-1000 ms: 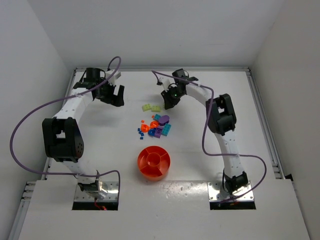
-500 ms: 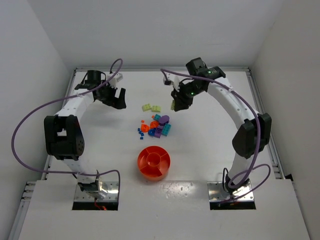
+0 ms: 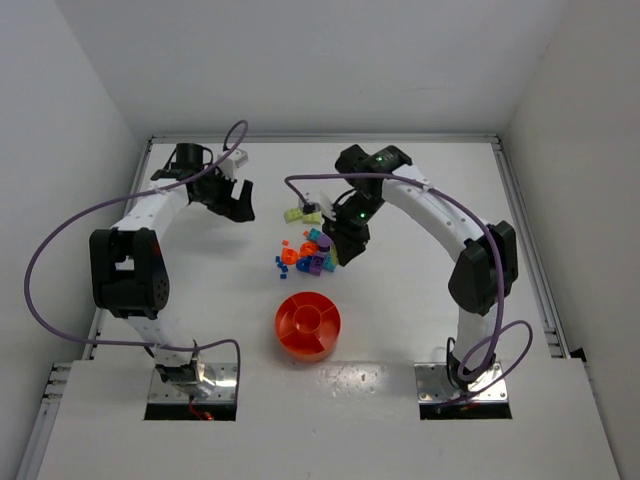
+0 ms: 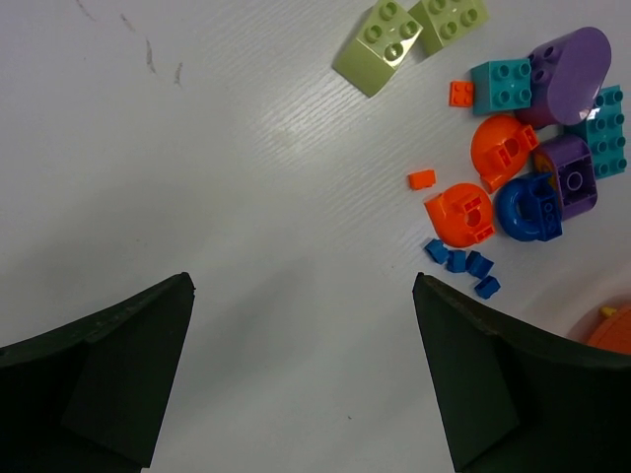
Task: Sort the legos into containers by color
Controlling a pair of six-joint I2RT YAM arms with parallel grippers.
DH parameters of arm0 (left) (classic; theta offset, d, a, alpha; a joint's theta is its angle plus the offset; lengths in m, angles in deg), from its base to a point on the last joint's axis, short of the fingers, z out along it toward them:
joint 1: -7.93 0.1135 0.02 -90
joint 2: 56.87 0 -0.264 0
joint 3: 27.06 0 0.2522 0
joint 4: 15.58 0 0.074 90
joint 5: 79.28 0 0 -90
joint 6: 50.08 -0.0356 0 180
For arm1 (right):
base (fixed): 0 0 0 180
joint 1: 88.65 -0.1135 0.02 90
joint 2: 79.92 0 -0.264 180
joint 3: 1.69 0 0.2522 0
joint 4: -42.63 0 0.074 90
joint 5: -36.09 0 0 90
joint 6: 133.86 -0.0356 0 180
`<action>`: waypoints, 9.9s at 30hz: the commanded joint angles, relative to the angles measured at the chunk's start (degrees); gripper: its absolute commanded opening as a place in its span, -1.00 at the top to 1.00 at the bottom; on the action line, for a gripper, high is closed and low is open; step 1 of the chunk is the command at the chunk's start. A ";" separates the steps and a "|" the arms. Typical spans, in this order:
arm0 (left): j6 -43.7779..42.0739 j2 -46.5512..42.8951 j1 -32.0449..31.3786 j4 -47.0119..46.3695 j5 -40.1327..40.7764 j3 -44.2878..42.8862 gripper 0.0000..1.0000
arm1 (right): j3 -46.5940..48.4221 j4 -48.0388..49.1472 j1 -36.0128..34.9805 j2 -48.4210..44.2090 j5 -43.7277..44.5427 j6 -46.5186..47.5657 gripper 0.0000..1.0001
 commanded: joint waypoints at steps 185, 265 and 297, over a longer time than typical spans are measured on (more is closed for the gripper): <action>13.81 -29.34 -10.94 -10.17 -3.75 9.61 -1.00 | 16.51 32.04 8.93 21.20 4.24 -27.49 -0.88; 9.60 -15.26 2.52 2.32 -11.15 4.25 -1.00 | -19.98 24.42 -17.00 -8.08 1.96 -13.25 0.70; 6.41 -10.62 -18.28 -11.38 -3.51 8.47 -1.00 | -21.01 37.86 6.61 -15.63 26.13 -38.20 -0.11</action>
